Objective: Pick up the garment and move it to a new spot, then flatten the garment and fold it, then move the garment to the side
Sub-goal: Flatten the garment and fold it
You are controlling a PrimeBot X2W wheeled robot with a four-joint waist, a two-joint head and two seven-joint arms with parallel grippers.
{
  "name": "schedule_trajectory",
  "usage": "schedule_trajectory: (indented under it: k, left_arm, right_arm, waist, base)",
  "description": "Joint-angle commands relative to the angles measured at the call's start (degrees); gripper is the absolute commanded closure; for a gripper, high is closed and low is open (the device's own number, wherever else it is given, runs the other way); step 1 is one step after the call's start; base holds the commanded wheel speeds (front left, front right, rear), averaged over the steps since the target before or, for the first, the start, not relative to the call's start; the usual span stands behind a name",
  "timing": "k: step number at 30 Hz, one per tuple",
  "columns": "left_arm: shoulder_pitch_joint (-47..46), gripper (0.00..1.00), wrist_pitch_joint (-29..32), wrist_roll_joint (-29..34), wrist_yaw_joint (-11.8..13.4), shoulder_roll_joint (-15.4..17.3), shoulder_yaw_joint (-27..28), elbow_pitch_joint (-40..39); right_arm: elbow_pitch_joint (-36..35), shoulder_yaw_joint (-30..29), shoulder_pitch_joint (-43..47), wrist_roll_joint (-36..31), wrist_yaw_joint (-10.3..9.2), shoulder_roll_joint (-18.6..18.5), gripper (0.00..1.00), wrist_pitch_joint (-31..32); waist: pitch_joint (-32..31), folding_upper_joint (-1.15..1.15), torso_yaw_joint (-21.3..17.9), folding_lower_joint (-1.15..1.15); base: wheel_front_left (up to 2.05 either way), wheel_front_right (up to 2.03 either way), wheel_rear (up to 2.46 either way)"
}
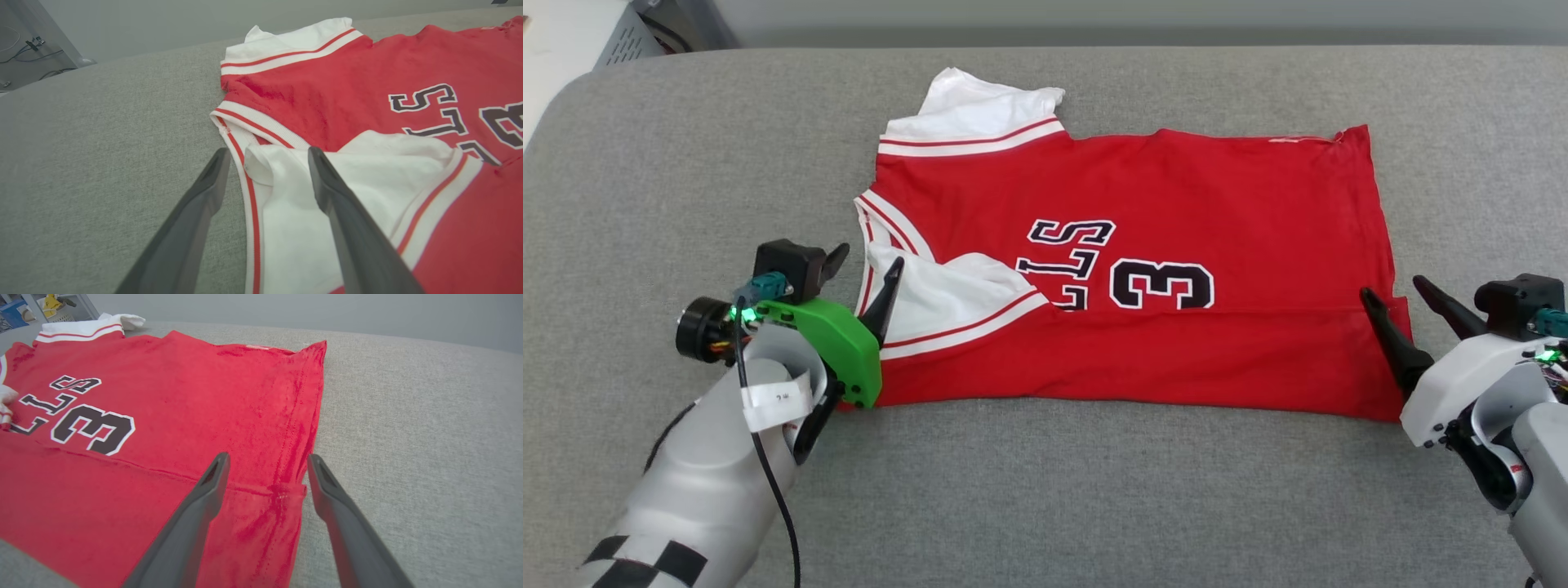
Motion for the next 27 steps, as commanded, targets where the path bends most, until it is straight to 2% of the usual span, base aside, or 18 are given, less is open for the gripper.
schedule_trajectory:
  k: [1, 4, 5, 6, 10, 18, 23, 27]
  left_arm:
    - [-1.9, 0.0, 0.1, -0.6, -0.2, 1.2, -0.8, -1.0]
    - [-3.9, 0.0, 2.4, -1.8, -0.2, 3.5, -3.4, -3.5]
    - [-5.5, 0.0, 8.8, -4.7, -0.2, 5.2, -6.3, -6.2]
    - [-6.2, 0.0, 12.0, -6.1, -0.2, 5.8, -7.4, -7.4]
    - [-8.9, 0.0, 22.9, -11.4, -0.2, 8.2, -11.1, -11.9]
    - [-11.3, 0.0, 45.4, -23.2, -0.2, 10.7, -16.9, -16.5]
    - [-10.7, 0.0, 51.5, -26.1, -0.2, 11.3, -19.5, -15.5]
    - [-9.3, 0.0, 52.7, -26.9, -0.2, 11.2, -20.8, -13.0]
  right_arm:
    - [-1.1, -0.5, 1.1, 0.2, -0.05, -0.9, 0.0, -0.2]
    - [-3.7, -1.9, 2.2, -0.9, -0.05, -2.1, 0.0, 0.5]
    - [-6.2, -3.5, 3.6, -1.5, -0.05, -2.3, 0.0, 1.9]
    - [-7.1, -4.0, 4.1, -1.9, -0.05, -2.3, 0.0, 2.5]
    - [-10.0, -5.8, 6.0, -3.4, -0.05, -2.0, 0.0, 4.5]
    - [-13.4, -7.9, 8.8, -5.1, -0.05, -0.2, 0.0, 8.0]
    - [-14.5, -8.7, 9.5, -5.3, -0.05, 0.6, 0.0, 9.4]
    - [-14.7, -9.0, 9.4, -5.3, -0.05, 1.0, 0.0, 10.0]
  waist:
    - [-1.7, 0.0, 1.1, 0.0]
    - [-2.8, 0.0, 1.7, 0.0]
    - [-3.5, 0.0, 2.4, 0.0]
    - [-3.7, 0.0, 2.6, 0.0]
    - [-4.1, 0.0, 3.2, 0.0]
    - [-4.2, 0.0, 3.1, 0.0]
    - [-3.5, 0.0, 2.4, 0.0]
    - [-2.6, 0.0, 1.7, 0.0]
  base:
    - [0.0, 0.0, 0.0]
    - [0.0, 0.0, 0.0]
    - [0.0, 0.0, 0.0]
    - [0.0, 0.0, 0.0]
    - [0.0, 0.0, 0.0]
    - [0.0, 0.0, 0.0]
    - [0.0, 0.0, 0.0]
    - [0.0, 0.0, 0.0]
